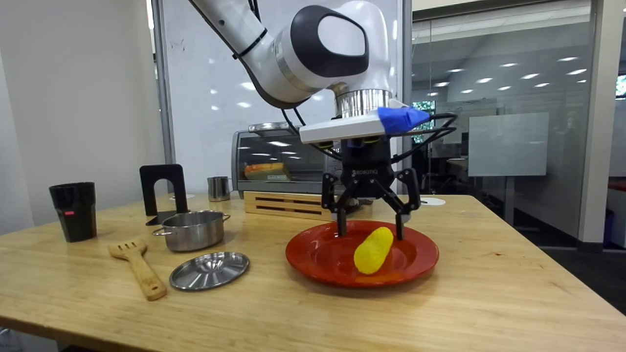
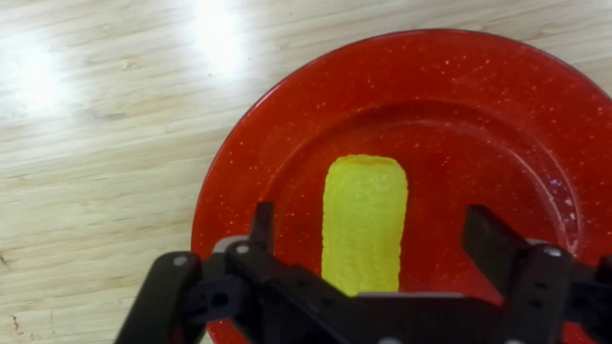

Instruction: Put the cob of maize in the pot

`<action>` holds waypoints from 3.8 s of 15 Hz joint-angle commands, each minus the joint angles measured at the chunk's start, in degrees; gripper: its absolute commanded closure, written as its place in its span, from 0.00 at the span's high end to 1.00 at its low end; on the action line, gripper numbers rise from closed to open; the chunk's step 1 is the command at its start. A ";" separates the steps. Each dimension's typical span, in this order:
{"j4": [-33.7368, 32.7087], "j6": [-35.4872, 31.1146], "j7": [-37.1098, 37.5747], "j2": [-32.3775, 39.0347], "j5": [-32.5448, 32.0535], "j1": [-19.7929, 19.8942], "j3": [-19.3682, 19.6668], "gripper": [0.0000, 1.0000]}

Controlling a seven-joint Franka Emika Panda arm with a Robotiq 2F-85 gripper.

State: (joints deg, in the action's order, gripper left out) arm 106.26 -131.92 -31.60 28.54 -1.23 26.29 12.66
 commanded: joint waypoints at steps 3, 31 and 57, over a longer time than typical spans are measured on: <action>-0.75 -2.17 -0.23 0.75 0.78 0.75 -1.36 1.00; -1.00 -8.78 1.12 4.47 -0.52 0.66 -3.26 0.24; 33.01 -13.84 -10.82 -29.76 -14.21 -17.94 -6.49 0.10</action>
State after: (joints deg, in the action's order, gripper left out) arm 135.62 -143.21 -42.97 2.31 -13.88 9.80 6.71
